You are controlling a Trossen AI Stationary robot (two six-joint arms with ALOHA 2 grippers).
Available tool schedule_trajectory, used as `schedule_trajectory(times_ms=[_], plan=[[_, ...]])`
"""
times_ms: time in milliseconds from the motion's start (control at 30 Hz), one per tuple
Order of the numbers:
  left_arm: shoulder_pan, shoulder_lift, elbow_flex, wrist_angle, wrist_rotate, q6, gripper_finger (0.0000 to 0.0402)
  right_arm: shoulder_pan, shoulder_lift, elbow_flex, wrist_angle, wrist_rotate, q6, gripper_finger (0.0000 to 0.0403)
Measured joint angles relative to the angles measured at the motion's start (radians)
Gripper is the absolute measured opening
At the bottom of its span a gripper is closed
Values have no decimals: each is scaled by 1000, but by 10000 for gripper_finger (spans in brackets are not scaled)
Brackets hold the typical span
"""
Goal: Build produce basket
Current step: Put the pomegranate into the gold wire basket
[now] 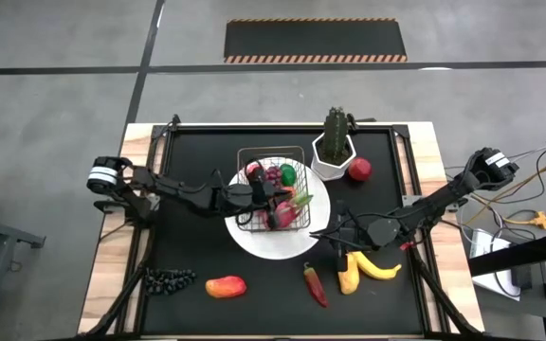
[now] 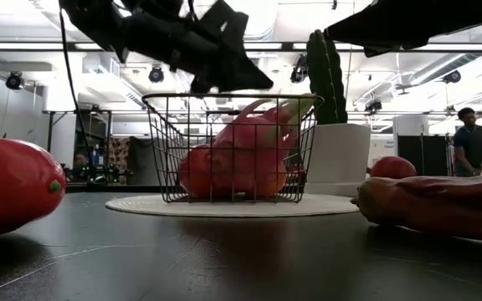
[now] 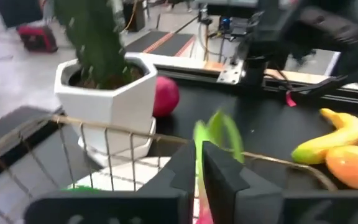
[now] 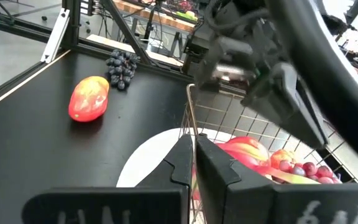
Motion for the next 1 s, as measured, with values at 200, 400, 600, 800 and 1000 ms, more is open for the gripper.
schedule_trajectory(times_ms=[200,400,600,800,1000], plan=[[-76,-107,-1,-80,4,142,10,0,0,0,-17,0,22,9],[-183,-217,-2,-214,5,222,10,-2,-2,0,-17,67,221,9],[-252,-277,-3,-275,5,242,10,-21,-55,1,-28,105,351,44],[-267,-296,-4,-287,4,339,10,-79,-134,100,-334,106,571,130],[-267,-336,-4,-305,-46,442,10,-172,-133,300,-879,116,694,215]])
